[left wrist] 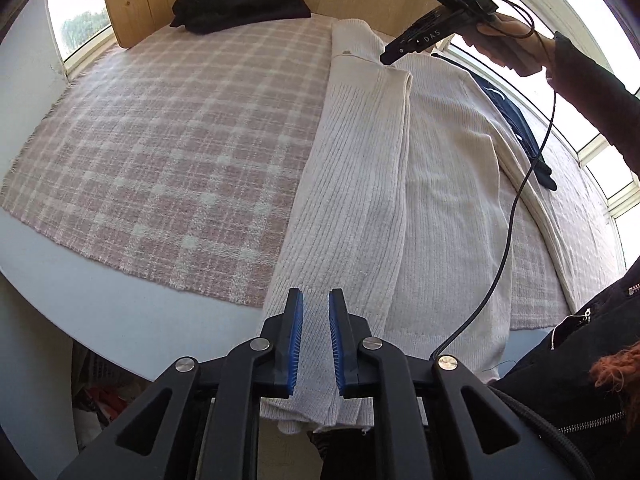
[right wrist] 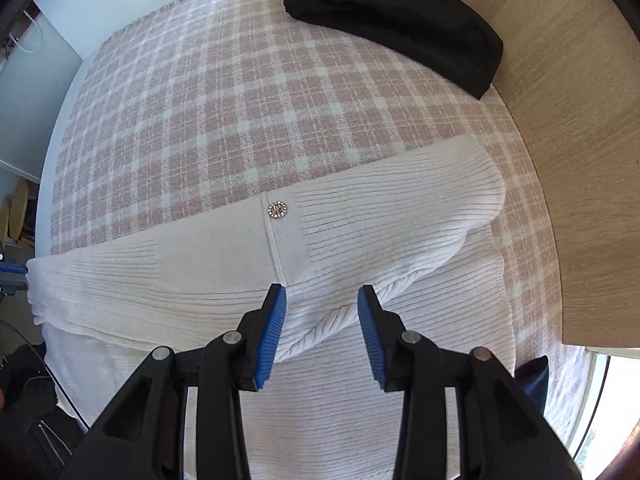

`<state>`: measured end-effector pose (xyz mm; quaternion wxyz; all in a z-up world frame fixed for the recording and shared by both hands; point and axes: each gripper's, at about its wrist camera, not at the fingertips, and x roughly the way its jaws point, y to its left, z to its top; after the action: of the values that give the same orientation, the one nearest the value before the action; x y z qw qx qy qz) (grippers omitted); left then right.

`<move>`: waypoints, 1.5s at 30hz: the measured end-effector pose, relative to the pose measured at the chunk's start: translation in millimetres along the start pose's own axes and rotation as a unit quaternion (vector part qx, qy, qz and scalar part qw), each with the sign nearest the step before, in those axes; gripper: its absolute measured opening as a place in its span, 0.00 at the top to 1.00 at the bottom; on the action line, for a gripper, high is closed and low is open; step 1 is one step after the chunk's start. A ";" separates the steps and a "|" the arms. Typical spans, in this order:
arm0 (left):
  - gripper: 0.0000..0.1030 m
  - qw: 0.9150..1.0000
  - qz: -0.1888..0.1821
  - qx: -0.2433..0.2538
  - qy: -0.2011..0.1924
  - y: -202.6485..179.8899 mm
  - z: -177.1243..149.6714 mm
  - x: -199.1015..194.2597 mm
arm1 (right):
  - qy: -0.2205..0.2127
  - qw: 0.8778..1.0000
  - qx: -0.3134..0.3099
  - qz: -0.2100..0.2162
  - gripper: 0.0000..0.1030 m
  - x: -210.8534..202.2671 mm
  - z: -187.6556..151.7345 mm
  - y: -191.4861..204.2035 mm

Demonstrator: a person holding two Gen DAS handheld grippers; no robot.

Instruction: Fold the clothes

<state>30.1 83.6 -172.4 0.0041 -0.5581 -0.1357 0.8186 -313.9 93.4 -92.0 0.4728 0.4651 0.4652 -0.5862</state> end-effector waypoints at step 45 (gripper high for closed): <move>0.46 0.993 -0.037 0.116 -0.007 -157.7 6.4 7.6 | -0.054 0.977 0.169 -0.120 0.54 -95.1 -253.1 -27.4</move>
<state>-1.4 235.3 -141.4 0.0985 -0.5426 -0.0604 0.8320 -302.8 357.7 -29.4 0.3379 0.4462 0.3856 -0.7335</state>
